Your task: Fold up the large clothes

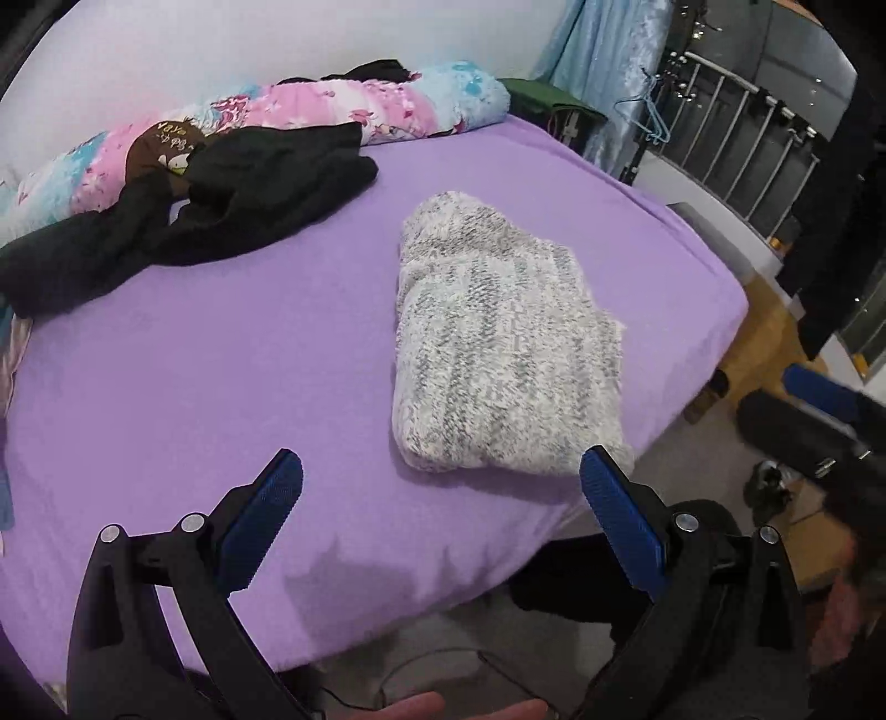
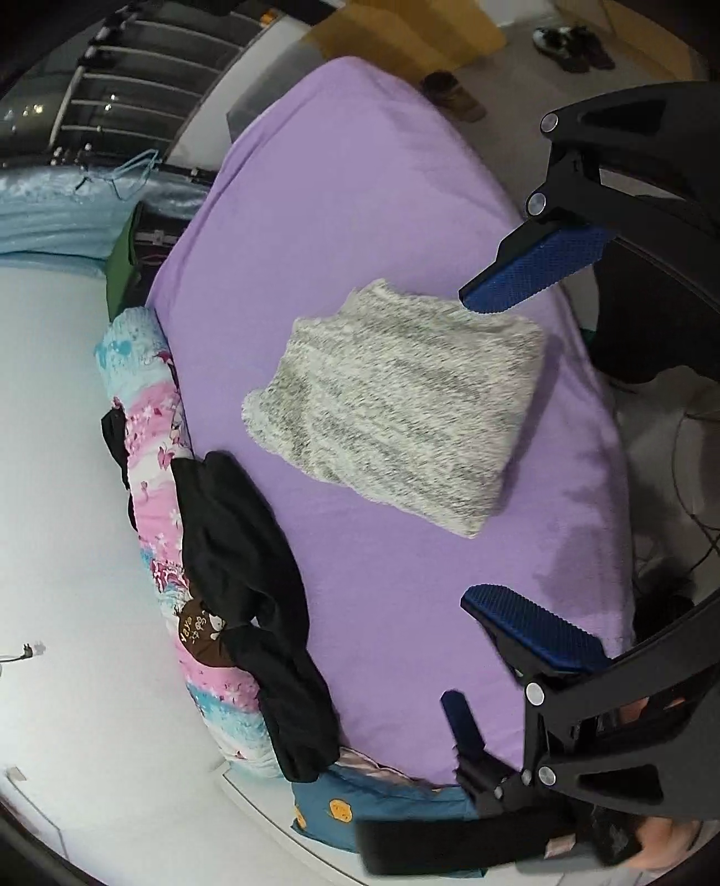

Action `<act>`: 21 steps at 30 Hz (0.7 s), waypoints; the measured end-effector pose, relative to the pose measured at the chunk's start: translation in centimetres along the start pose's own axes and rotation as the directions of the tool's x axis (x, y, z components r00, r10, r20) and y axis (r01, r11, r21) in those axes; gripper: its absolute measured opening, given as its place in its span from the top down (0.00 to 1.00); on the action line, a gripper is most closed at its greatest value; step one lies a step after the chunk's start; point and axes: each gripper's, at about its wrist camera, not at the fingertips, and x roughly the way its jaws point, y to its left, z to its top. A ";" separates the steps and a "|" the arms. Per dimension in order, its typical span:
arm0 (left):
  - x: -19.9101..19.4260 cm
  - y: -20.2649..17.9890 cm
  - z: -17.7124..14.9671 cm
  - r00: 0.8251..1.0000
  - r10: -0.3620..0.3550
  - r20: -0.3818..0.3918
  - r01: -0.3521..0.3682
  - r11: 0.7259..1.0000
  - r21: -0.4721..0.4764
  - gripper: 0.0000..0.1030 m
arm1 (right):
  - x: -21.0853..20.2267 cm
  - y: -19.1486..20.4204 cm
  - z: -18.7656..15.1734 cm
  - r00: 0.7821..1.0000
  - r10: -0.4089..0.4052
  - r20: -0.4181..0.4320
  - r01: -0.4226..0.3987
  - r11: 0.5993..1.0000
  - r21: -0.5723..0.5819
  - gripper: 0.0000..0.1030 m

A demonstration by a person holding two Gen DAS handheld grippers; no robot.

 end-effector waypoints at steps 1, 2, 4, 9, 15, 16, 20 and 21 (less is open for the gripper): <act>-0.5 -0.2 -0.2 1.000 -0.003 0.004 0.003 1.000 0.003 0.06 | -0.3 0.1 -0.5 1.000 0.000 0.000 0.000 1.000 0.006 0.06; -0.9 -0.3 -0.4 1.000 -0.004 0.007 0.004 1.000 0.004 0.06 | -0.6 0.1 -1.0 1.000 0.003 0.001 -0.003 1.000 0.009 0.06; -2.0 -0.6 -0.8 1.000 -0.013 0.018 0.013 1.000 0.009 0.06 | -1.4 0.4 -2.1 1.000 0.005 0.001 -0.005 1.000 -0.001 0.06; -4.0 -1.1 -1.8 1.000 -0.001 0.029 0.001 1.000 0.015 0.06 | -2.3 0.7 -3.6 1.000 0.019 0.001 -0.019 1.000 -0.012 0.06; -5.1 -1.2 -2.5 1.000 -0.002 0.030 0.002 1.000 0.011 0.06 | -3.6 0.5 -4.7 1.000 0.029 0.011 -0.029 1.000 0.002 0.06; -5.2 -1.2 -2.6 1.000 -0.001 0.030 0.001 1.000 0.012 0.06 | -3.7 0.5 -4.9 0.999 0.034 0.009 -0.034 0.999 0.002 0.06; -5.8 -1.6 -2.9 0.999 0.004 0.033 -0.005 1.000 0.022 0.06 | -4.1 0.4 -5.3 0.999 0.040 0.008 -0.040 0.999 -0.003 0.06; -5.9 -1.6 -2.9 0.999 0.002 0.034 -0.003 1.000 0.024 0.06 | -4.2 0.3 -5.4 0.999 0.040 0.010 -0.040 0.999 -0.001 0.06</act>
